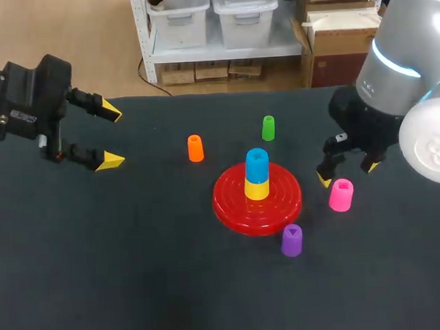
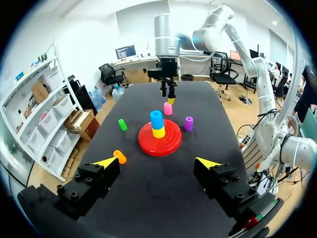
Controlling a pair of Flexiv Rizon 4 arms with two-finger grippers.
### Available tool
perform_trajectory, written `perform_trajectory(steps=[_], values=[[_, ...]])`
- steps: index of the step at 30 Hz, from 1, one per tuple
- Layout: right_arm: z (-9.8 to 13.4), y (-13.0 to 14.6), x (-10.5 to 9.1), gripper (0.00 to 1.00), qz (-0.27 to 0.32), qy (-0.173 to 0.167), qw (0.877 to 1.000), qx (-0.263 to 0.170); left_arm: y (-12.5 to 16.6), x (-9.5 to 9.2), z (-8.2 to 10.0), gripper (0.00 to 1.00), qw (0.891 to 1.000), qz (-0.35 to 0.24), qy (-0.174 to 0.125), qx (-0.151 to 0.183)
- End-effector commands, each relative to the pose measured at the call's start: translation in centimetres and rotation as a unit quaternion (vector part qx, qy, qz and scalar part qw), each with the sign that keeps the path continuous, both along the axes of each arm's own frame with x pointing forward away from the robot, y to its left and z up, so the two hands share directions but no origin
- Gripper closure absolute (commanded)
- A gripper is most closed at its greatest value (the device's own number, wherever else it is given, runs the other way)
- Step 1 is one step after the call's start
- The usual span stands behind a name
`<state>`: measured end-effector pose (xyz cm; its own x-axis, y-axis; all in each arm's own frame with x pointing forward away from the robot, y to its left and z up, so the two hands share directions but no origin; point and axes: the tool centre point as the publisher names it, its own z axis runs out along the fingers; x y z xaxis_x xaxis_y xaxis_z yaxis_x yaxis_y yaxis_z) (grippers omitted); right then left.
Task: Pick up and stack the cylinders on the red base in this order: pink,purple,orange,green
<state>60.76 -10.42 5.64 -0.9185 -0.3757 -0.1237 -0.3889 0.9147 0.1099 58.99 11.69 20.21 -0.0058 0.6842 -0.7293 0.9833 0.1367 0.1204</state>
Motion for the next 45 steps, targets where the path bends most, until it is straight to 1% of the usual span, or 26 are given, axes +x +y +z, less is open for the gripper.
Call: perform_trajectory(steps=[1,9,10,11,13,14,15,17,19,23,29,30,31,34,41,44,45], values=[[0.0,0.0,-0.1,0.00,-0.001,-0.001,1.000,-0.001,0.1,0.0,-0.2,0.00,1.000,-0.001,-0.001,-0.001],[0.0,0.0,-0.1,0.00,-0.001,-0.001,1.000,-0.001,0.1,0.0,-0.2,0.00,1.000,-0.001,-0.001,-0.001],[-0.2,0.0,-0.1,0.00,-0.001,0.003,1.000,-0.008,0.1,0.0,-0.2,0.00,1.000,-0.001,-0.001,-0.001],[-0.5,0.0,-0.2,0.00,-0.001,0.007,0.999,-0.036,0.1,0.0,-0.2,0.00,1.000,-0.001,-0.001,-0.001],[-0.9,-0.1,-0.2,0.00,-0.006,0.021,0.998,-0.060,0.1,0.0,-0.2,0.00,1.000,-0.001,-0.001,-0.001],[-1.0,-0.1,-0.2,0.00,-0.006,0.023,0.997,-0.069,0.1,0.0,-0.2,0.00,1.000,-0.001,-0.001,-0.001],[-1.2,-0.2,-0.2,0.00,-0.008,0.026,0.996,-0.087,0.1,0.0,-0.2,0.00,1.000,-0.001,-0.001,-0.001],[-1.4,-0.3,-0.1,0.00,-0.014,0.028,0.996,-0.085,0.1,0.0,-0.2,0.00,1.000,-0.001,-0.001,-0.001],[-1.4,-0.3,-0.2,0.00,-0.009,0.025,0.995,-0.098,0.1,0.0,-0.2,0.00,1.000,-0.001,-0.001,-0.001],[-1.8,-0.2,-0.2,0.00,-0.010,0.028,0.994,-0.102,0.1,0.0,-0.2,0.00,1.000,-0.001,-0.001,-0.001],[-2.4,-0.3,-0.4,0.00,-0.018,0.035,0.996,-0.082,0.1,0.0,-0.2,0.00,1.000,-0.001,-0.001,-0.001],[-2.5,-0.4,-0.4,0.04,-0.022,0.037,0.996,-0.077,0.1,0.0,-0.2,0.00,1.000,-0.001,-0.001,-0.001],[-2.5,-0.4,-0.4,0.15,-0.023,0.038,0.996,-0.074,0.1,0.0,-0.2,0.00,1.000,-0.001,-0.001,-0.001],[-2.6,-0.4,-0.4,0.24,-0.023,0.037,0.996,-0.073,0.1,0.0,-0.2,0.00,1.000,-0.001,-0.001,-0.001],[-3.0,-0.1,-0.7,0.25,-0.021,0.036,0.997,-0.070,0.1,0.0,-0.2,0.00,1.000,-0.001,-0.001,-0.001],[-3.1,-0.1,-0.8,0.32,-0.022,0.036,0.997,-0.066,0.1,0.0,-0.2,0.00,1.000,-0.001,-0.001,-0.001],[-3.1,-0.1,-0.8,0.37,-0.022,0.036,0.997,-0.063,0.1,0.0,-0.2,0.00,1.000,-0.001,-0.001,-0.001]])
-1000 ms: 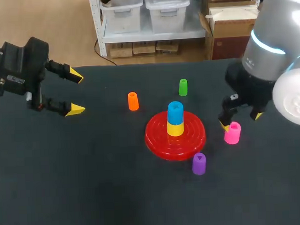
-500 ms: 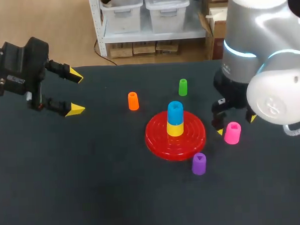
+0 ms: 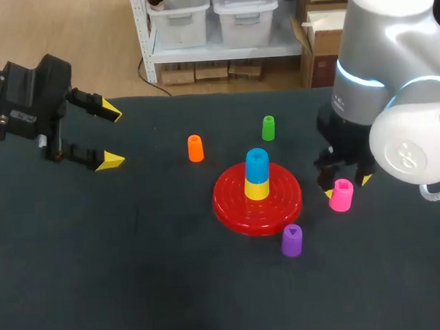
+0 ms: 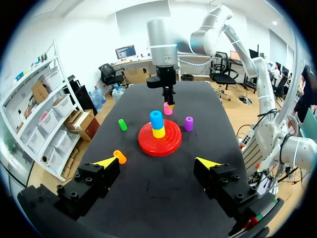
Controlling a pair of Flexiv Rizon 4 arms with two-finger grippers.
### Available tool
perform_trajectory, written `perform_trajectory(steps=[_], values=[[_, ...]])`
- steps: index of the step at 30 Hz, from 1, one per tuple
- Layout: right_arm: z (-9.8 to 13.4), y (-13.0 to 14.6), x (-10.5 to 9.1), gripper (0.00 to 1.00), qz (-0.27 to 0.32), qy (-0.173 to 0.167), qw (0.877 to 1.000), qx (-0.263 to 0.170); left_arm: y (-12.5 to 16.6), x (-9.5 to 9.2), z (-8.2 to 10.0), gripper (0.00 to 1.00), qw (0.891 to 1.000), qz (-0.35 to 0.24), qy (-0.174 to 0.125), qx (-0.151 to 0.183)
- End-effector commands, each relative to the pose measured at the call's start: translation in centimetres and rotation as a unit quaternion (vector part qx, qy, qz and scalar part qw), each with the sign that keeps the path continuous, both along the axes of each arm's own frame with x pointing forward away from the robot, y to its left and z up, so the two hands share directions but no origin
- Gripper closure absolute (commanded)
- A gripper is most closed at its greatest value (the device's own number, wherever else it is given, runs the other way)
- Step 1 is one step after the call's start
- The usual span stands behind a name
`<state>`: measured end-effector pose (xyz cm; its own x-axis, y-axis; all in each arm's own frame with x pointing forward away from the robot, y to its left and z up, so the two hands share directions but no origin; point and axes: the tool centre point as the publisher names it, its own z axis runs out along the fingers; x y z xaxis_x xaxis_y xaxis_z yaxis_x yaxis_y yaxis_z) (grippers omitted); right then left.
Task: Pick up and stack the cylinders on the red base in this order: pink,purple,orange,green
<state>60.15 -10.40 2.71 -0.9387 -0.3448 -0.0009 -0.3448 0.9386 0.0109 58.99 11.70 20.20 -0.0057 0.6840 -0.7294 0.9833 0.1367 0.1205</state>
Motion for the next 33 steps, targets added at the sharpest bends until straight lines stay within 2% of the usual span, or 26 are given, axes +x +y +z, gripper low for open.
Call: perform_trajectory(steps=[1,2,5,9,12,14,17,18,20,28,33], values=[[-0.2,-0.1,-0.2,0.47,-0.001,-0.004,1.000,0.006,0.1,0.0,-0.1,0.00,1.000,-0.001,-0.001,-0.001],[-0.2,-0.1,-0.2,0.51,-0.001,-0.004,1.000,0.006,0.1,0.0,-0.1,0.00,1.000,-0.001,-0.001,-0.001],[-0.2,0.0,-0.2,0.51,0.000,-0.006,1.000,0.009,0.1,0.0,-0.1,0.00,1.000,-0.001,-0.001,-0.001],[-0.4,0.0,-0.4,0.50,-0.001,-0.007,1.000,0.010,0.1,0.0,-0.1,0.00,1.000,-0.001,-0.001,-0.001],[-0.5,-0.1,-0.5,0.44,-0.003,-0.006,1.000,0.010,0.1,0.0,-0.1,0.00,1.000,-0.001,-0.001,-0.001],[-0.6,-0.2,-0.5,0.45,-0.007,-0.005,1.000,0.010,0.1,0.0,-0.1,0.00,1.000,-0.001,-0.001,-0.001],[-0.7,-0.2,-0.5,0.53,-0.009,-0.005,1.000,0.014,0.1,0.0,-0.1,0.00,1.000,-0.001,-0.001,-0.001],[-0.7,-0.3,-0.4,0.64,-0.009,-0.007,1.000,0.014,0.1,0.0,-0.1,0.00,1.000,-0.001,-0.001,-0.001],[-0.7,-0.3,-0.3,1.00,-0.015,-0.007,1.000,0.013,0.1,0.0,-0.1,0.00,1.000,-0.001,-0.001,-0.001],[1.3,-0.3,0.4,1.00,-0.015,-0.025,1.000,-0.006,0.1,0.0,-0.1,0.00,1.000,-0.001,-0.001,-0.001],[4.5,0.9,1.7,1.00,0.007,-0.040,0.999,-0.014,0.1,0.0,-0.1,0.00,1.000,-0.001,-0.001,-0.001]])
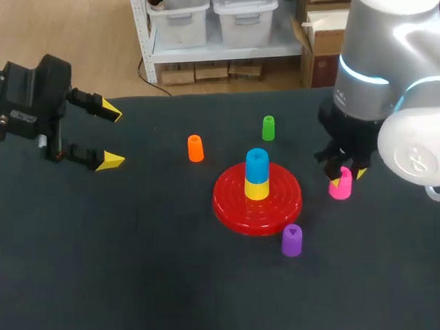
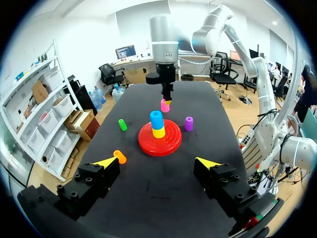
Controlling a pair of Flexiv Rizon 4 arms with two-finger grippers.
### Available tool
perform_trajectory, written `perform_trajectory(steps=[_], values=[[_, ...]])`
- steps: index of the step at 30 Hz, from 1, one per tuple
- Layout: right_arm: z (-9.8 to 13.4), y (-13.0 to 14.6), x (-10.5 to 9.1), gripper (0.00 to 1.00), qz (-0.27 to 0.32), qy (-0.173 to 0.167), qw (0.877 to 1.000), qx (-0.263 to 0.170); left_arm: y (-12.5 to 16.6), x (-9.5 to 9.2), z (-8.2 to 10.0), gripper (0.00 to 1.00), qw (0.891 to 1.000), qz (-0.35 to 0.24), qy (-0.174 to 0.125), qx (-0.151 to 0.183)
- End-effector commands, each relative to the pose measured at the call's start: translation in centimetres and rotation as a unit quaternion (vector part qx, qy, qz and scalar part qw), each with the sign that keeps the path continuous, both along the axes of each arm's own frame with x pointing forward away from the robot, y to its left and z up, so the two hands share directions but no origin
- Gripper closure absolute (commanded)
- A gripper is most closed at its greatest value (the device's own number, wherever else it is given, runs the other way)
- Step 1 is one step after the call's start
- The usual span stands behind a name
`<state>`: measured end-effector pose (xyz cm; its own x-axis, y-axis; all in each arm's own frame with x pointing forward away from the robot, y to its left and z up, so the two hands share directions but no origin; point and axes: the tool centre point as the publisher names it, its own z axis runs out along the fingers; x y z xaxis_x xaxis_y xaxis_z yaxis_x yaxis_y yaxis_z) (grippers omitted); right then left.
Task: Pick up and stack the cylinders on the red base in this order: pink,purple,orange,green
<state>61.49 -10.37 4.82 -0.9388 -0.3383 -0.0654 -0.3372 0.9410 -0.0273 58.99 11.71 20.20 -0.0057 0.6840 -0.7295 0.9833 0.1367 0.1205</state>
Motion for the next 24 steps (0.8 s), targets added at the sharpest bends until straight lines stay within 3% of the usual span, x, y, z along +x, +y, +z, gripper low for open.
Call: perform_trajectory(steps=[1,6,13,24], values=[[3.3,1.3,0.8,1.00,0.019,-0.010,1.000,-0.007,0.1,0.0,-0.1,0.00,1.000,-0.001,-0.001,-0.001],[7.2,4.6,2.3,1.00,0.089,-0.022,0.996,-0.012,0.1,0.0,-0.1,0.00,1.000,-0.001,-0.001,-0.001],[10.4,9.3,2.6,1.00,0.183,-0.038,0.982,-0.015,0.1,0.0,-0.1,0.00,1.000,-0.001,-0.001,-0.001],[10.9,12.3,2.2,1.00,0.247,-0.002,0.969,0.003,0.1,0.0,-0.1,0.00,1.000,-0.001,-0.001,-0.001]])
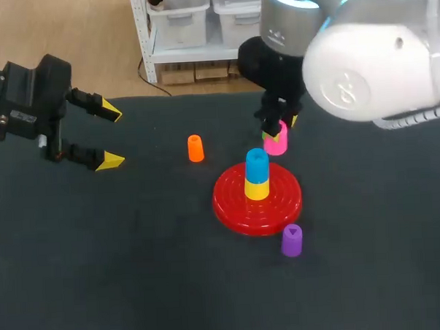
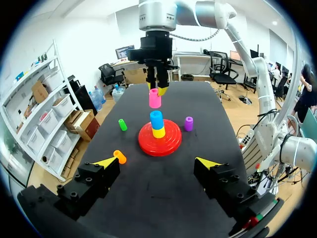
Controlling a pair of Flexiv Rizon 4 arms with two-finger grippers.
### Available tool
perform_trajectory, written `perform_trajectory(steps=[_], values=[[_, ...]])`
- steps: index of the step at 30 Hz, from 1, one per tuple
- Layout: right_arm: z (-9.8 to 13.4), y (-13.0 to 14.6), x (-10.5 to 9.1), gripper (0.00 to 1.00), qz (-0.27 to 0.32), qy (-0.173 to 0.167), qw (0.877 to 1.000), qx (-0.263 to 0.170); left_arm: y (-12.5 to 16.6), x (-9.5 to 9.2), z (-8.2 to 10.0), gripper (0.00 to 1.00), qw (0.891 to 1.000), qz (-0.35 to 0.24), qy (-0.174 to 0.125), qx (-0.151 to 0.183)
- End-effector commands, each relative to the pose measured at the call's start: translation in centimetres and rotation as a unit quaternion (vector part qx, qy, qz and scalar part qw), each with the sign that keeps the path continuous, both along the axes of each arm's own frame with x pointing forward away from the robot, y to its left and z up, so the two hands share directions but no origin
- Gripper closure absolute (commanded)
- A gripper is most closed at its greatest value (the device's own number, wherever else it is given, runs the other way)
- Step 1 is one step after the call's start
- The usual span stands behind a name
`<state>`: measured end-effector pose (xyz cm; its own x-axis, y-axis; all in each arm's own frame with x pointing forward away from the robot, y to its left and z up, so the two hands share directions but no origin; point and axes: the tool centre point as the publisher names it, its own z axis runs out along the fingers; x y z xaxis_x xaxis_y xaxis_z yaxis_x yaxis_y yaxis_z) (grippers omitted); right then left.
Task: Pick up and stack the cylinders on the red base in this order: pink,purple,orange,green
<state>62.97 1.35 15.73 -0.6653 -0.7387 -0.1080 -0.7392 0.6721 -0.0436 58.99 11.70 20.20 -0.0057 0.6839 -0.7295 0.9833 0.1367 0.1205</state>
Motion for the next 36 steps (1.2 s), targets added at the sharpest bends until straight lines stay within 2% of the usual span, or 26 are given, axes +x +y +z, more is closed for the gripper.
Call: perform_trajectory(steps=[1,17,27,36], values=[[0.0,0.8,0.8,1.00,0.007,0.020,1.000,-0.010,0.1,0.0,-0.1,0.00,1.000,-0.001,-0.001,-0.001],[-1.4,3.2,1.4,1.00,0.040,0.034,0.998,-0.020,0.1,0.0,-0.1,0.00,1.000,-0.001,-0.001,-0.001],[-1.8,3.2,1.4,1.00,0.043,0.043,0.998,-0.016,0.1,0.0,-0.1,0.00,1.000,-0.001,-0.001,-0.001],[-1.4,2.4,0.5,1.00,0.043,0.044,0.998,-0.010,0.1,0.0,-0.1,0.00,1.000,-0.001,-0.001,-0.001]])
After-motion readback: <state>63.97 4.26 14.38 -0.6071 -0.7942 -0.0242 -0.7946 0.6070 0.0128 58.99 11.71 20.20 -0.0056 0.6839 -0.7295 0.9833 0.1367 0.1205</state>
